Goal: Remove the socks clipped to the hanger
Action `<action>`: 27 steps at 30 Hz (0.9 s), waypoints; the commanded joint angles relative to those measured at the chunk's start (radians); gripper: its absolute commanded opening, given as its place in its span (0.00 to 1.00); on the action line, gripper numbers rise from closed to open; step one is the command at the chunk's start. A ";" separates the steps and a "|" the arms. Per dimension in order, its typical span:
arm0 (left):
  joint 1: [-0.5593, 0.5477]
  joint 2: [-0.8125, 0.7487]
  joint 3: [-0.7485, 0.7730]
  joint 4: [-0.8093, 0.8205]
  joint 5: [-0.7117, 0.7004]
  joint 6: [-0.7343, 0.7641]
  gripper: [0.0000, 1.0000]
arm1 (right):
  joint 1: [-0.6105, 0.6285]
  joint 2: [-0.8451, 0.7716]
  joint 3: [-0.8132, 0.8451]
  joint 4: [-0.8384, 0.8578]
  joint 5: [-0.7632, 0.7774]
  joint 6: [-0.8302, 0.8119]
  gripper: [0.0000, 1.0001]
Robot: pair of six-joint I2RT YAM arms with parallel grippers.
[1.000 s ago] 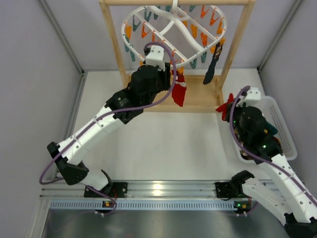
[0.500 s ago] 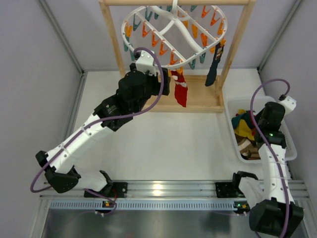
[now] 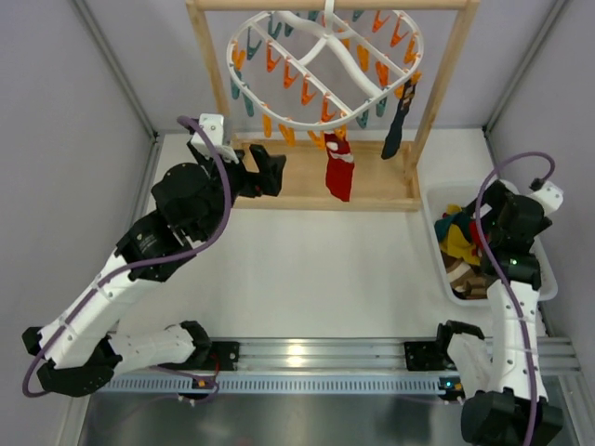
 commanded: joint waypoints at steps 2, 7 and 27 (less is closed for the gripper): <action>0.003 -0.075 -0.029 -0.041 -0.023 -0.022 0.95 | -0.016 -0.094 0.102 -0.022 -0.079 -0.058 0.99; 0.003 -0.137 -0.052 -0.091 -0.033 -0.018 0.98 | -0.016 -0.063 0.122 0.055 -0.408 -0.070 1.00; 0.003 -0.299 -0.113 -0.216 -0.018 -0.016 0.99 | 0.668 0.394 0.077 0.770 -0.534 -0.296 0.97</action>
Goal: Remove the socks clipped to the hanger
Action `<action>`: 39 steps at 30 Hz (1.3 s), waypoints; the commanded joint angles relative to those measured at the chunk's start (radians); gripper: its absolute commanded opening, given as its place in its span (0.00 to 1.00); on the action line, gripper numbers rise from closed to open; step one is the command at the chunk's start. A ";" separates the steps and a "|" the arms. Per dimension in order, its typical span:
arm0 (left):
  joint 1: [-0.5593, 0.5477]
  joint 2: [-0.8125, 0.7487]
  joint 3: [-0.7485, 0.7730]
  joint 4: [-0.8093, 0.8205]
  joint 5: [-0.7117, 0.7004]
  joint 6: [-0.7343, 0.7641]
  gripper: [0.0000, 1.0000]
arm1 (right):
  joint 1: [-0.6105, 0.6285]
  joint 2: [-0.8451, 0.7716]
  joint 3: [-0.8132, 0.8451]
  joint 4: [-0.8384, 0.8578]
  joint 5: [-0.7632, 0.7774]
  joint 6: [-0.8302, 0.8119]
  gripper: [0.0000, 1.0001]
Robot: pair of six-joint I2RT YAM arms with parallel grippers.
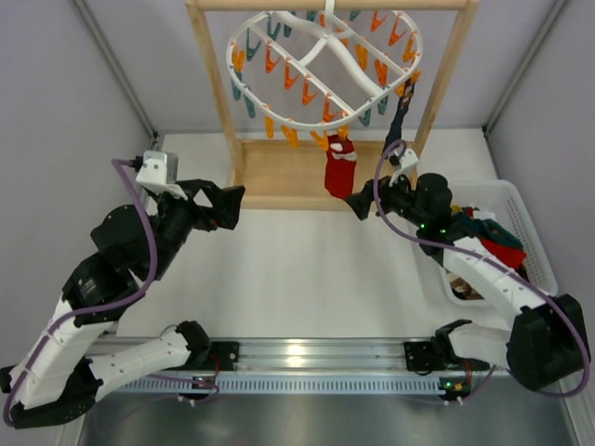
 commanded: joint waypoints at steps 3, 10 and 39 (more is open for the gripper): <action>0.003 0.000 -0.006 -0.021 0.024 -0.005 0.99 | 0.047 0.121 0.066 0.249 0.024 -0.082 0.95; 0.003 0.019 0.021 -0.023 0.076 -0.020 0.99 | 0.062 0.298 0.090 0.425 -0.004 -0.070 0.81; -0.124 0.598 0.711 -0.130 -0.138 -0.016 0.99 | 0.703 0.169 0.053 0.383 1.039 -0.195 0.00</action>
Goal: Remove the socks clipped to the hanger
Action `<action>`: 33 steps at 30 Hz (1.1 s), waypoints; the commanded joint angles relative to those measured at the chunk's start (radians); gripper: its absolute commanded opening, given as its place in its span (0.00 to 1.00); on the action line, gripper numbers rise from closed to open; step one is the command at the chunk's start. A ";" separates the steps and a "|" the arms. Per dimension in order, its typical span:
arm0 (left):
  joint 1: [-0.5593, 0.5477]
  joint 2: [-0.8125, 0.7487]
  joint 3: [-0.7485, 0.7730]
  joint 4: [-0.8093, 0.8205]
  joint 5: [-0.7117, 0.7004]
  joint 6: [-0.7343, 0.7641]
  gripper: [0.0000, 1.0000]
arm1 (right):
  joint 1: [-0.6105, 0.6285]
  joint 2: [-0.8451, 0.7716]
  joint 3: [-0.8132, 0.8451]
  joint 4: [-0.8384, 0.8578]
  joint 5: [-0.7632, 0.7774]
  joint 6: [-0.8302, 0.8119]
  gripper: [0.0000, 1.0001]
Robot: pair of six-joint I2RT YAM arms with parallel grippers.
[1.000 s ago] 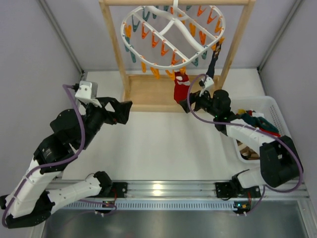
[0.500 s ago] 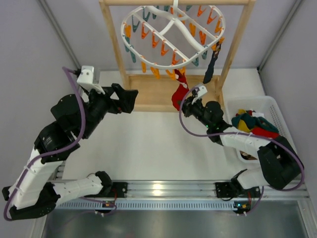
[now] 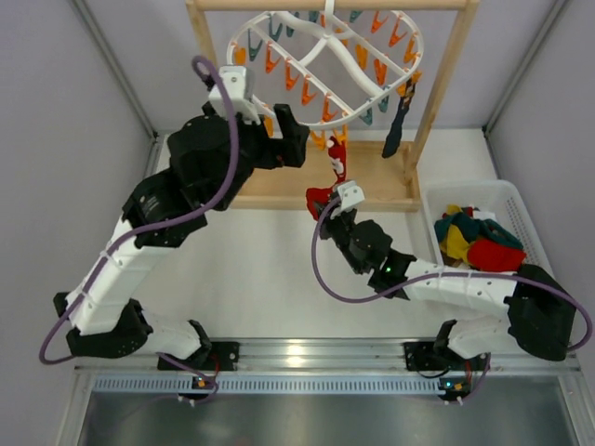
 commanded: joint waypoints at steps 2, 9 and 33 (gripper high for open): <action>-0.140 0.072 0.106 -0.013 -0.269 0.085 0.99 | 0.112 0.076 0.119 -0.039 0.272 -0.077 0.00; -0.309 0.229 0.235 -0.012 -0.533 0.214 0.99 | 0.241 0.189 0.214 0.015 0.348 -0.203 0.00; -0.005 0.212 0.001 -0.016 -0.241 0.049 0.88 | 0.283 0.236 0.250 -0.010 0.315 -0.192 0.00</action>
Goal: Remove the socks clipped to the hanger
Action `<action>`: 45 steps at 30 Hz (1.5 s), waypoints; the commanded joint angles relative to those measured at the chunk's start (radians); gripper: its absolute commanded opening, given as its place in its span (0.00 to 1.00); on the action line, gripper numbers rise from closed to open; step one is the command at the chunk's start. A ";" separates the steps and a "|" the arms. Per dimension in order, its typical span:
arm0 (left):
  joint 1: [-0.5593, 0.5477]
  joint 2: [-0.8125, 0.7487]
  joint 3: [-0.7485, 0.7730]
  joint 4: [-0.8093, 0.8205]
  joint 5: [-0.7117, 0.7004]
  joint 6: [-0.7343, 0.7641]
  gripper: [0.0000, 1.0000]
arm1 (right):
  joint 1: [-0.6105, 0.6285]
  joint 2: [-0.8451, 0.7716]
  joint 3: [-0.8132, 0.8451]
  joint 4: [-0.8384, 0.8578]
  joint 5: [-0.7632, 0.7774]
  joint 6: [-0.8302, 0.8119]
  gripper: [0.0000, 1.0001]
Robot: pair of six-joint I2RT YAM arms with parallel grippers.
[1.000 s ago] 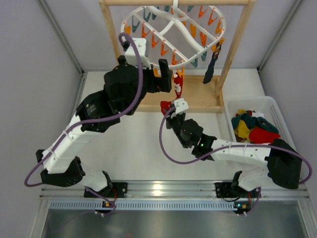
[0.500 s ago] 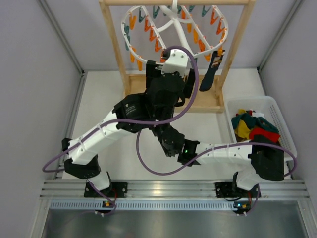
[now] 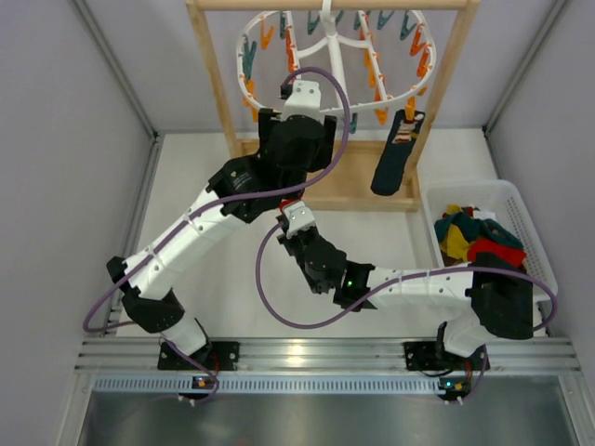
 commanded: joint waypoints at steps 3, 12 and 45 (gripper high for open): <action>0.060 -0.066 -0.017 0.018 0.101 -0.038 0.84 | 0.024 -0.016 0.015 0.020 -0.055 0.010 0.00; 0.089 -0.054 -0.012 0.021 0.185 -0.047 0.73 | 0.027 -0.042 0.004 0.029 -0.098 0.010 0.00; 0.092 0.041 0.040 0.022 0.116 -0.008 0.53 | 0.058 0.021 0.046 0.005 -0.064 -0.016 0.00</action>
